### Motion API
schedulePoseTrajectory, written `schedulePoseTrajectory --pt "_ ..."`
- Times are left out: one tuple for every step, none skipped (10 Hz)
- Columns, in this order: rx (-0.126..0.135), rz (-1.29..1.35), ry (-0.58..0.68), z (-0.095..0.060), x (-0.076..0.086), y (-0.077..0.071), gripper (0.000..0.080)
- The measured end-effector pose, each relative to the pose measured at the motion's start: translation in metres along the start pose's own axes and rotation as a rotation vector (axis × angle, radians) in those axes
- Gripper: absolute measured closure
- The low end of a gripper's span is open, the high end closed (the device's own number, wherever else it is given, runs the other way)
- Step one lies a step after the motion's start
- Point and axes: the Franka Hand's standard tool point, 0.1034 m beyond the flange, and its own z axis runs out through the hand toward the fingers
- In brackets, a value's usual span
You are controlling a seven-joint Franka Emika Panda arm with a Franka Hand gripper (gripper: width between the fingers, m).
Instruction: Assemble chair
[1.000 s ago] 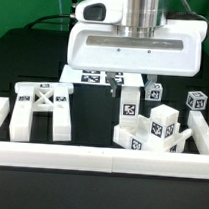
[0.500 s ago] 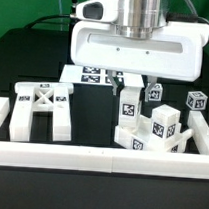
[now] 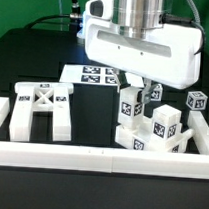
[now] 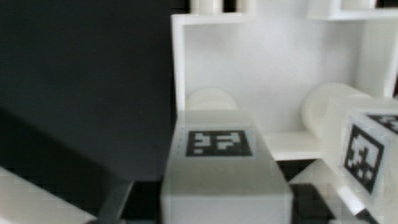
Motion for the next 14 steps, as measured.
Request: schedulePoseTrajectory --pt "0.003 0.103 -0.005 0.0 0.0 0.0002 0.0509" --pt "0.003 0.161 -0.006 0.0003 -0.0002 0.0004 0.0509" --pt "0.006 0.277 -0.011 0.0007 -0.0006 0.0002 0.0509" --pt "0.008 0.375 -0.014 0.0008 -0.0011 -0.0001 0.0508" --pt "0.007 0.445 -0.014 0.0009 -0.0013 -0.0002 0.0508" --pt "0.014 0.535 -0.02 0.0006 -0.001 -0.0009 0.0508" --pt "0.015 0.582 -0.022 0.0006 -0.0008 -0.0009 0.0508" --pt "0.019 0.718 -0.031 0.0006 -0.0011 -0.0014 0.0509" --pt "0.018 0.753 -0.032 0.0006 -0.0013 -0.0015 0.0509" --pt "0.018 0.764 -0.032 0.0007 -0.0012 -0.0014 0.0509" --pt "0.018 0.742 -0.031 0.0007 -0.0012 -0.0014 0.0508" --pt "0.019 0.705 -0.031 0.0008 -0.0014 -0.0014 0.0508" --pt "0.019 0.664 -0.031 0.0008 -0.0013 -0.0014 0.0331" --pt "0.02 0.542 -0.027 0.0006 -0.0007 -0.0012 0.0193"
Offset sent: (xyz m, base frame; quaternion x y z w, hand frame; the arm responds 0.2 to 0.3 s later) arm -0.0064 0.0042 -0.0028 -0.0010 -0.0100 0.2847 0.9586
